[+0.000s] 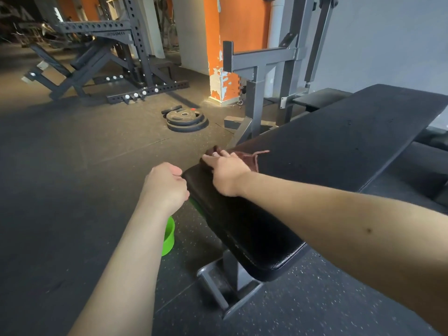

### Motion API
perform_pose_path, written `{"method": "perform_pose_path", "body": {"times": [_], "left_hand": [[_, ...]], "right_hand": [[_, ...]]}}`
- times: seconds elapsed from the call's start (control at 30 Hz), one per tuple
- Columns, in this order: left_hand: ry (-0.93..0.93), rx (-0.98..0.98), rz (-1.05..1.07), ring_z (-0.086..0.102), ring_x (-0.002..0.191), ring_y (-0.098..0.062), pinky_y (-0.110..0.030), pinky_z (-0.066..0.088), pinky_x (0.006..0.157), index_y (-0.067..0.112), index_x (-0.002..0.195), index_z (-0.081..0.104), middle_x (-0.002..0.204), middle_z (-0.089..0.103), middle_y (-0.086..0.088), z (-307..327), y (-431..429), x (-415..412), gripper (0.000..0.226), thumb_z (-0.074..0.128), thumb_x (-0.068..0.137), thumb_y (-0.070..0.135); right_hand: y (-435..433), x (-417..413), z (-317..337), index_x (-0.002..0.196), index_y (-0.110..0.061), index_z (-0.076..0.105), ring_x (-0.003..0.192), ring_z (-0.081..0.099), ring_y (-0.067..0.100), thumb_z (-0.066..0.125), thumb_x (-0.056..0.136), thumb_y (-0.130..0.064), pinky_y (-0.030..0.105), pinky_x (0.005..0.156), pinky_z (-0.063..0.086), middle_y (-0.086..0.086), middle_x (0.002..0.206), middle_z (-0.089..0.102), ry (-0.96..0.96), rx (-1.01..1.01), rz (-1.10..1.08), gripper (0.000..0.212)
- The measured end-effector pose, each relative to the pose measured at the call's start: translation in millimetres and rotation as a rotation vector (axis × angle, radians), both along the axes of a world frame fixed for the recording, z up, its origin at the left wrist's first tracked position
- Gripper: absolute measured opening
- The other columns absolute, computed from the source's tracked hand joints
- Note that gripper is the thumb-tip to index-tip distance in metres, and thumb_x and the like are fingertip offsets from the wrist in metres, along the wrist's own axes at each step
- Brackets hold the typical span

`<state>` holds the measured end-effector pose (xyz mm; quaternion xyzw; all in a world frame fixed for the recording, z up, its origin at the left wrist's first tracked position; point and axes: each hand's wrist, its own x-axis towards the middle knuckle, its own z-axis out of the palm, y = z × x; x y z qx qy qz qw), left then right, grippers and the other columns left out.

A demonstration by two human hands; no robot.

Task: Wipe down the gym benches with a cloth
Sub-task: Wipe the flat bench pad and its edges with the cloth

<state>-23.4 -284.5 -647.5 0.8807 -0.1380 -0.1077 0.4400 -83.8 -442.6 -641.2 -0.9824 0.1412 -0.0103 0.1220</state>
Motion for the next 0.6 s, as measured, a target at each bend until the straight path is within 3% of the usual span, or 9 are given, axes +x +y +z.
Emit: {"method": "perform_pose_path", "body": {"times": [0.07, 0.13, 0.23, 0.3, 0.4, 0.5, 0.6], "left_hand": [[-0.051, 0.034, -0.006, 0.074, 0.08, -0.034, -0.048, 0.062, 0.08, 0.021, 0.078, 0.065, 0.086, 0.075, -0.01, -5, -2, 7, 0.013, 0.055, 0.07, 0.019], [-0.054, 0.066, -0.034, 0.073, 0.078, -0.036, -0.049, 0.062, 0.078, 0.019, 0.076, 0.063, 0.083, 0.074, -0.013, -14, -2, 20, 0.011, 0.059, 0.066, 0.018], [-0.02, 0.027, -0.011, 0.075, 0.083, -0.036, -0.051, 0.06, 0.087, 0.022, 0.101, 0.064, 0.097, 0.075, -0.014, 1, -4, 4, 0.035, 0.069, 0.066, 0.02], [-0.04, 0.061, -0.007, 0.075, 0.089, -0.032, -0.052, 0.059, 0.091, 0.019, 0.119, 0.063, 0.108, 0.074, -0.011, 6, -7, -5, 0.041, 0.078, 0.082, 0.025], [-0.105, 0.183, -0.064, 0.07, 0.108, -0.031, -0.052, 0.054, 0.1, 0.018, 0.131, 0.063, 0.129, 0.068, -0.007, 15, -13, -21, 0.056, 0.079, 0.085, 0.046], [-0.157, 0.357, -0.114, 0.06, 0.125, -0.031, -0.043, 0.05, 0.103, 0.015, 0.139, 0.06, 0.141, 0.06, -0.008, 15, -20, -32, 0.061, 0.073, 0.09, 0.049], [-0.199, 0.386, -0.133, 0.057, 0.129, -0.032, -0.041, 0.049, 0.103, 0.012, 0.142, 0.057, 0.146, 0.056, -0.01, 10, -24, -32, 0.062, 0.069, 0.093, 0.048]], "right_hand": [[28, 2, -7, 0.161, -0.02, 0.024, 0.154, 0.014, 0.03, 0.043, 0.102, -0.011, 0.043, 0.125, 0.011, 0.011, 0.166, 0.023, 0.004, -0.023, 0.138, 0.063], [32, 4, -6, 0.161, -0.021, 0.023, 0.156, 0.011, 0.027, 0.041, 0.103, -0.009, 0.039, 0.125, 0.008, 0.009, 0.168, 0.019, 0.011, 0.021, 0.179, 0.062], [3, 6, 2, 0.161, -0.023, 0.023, 0.155, 0.015, 0.027, 0.043, 0.103, -0.005, 0.035, 0.123, 0.012, 0.008, 0.168, 0.018, 0.046, 0.086, 0.097, 0.065], [-30, 7, 9, 0.16, -0.024, 0.027, 0.15, 0.03, 0.031, 0.048, 0.101, -0.002, 0.041, 0.12, 0.026, 0.011, 0.164, 0.028, 0.053, 0.157, -0.064, 0.066], [-88, 15, 10, 0.156, -0.022, 0.036, 0.138, 0.047, 0.034, 0.051, 0.097, 0.0, 0.045, 0.109, 0.044, 0.012, 0.153, 0.044, 0.051, 0.095, -0.285, 0.065], [-120, 28, 2, 0.15, -0.018, 0.044, 0.137, 0.046, 0.034, 0.052, 0.098, -0.005, 0.044, 0.112, 0.041, 0.011, 0.149, 0.048, 0.04, 0.062, -0.399, 0.054], [-102, 27, 0, 0.153, -0.02, 0.04, 0.144, 0.036, 0.036, 0.052, 0.099, -0.005, 0.048, 0.116, 0.032, 0.012, 0.155, 0.04, 0.023, 0.077, -0.365, 0.057]]}}
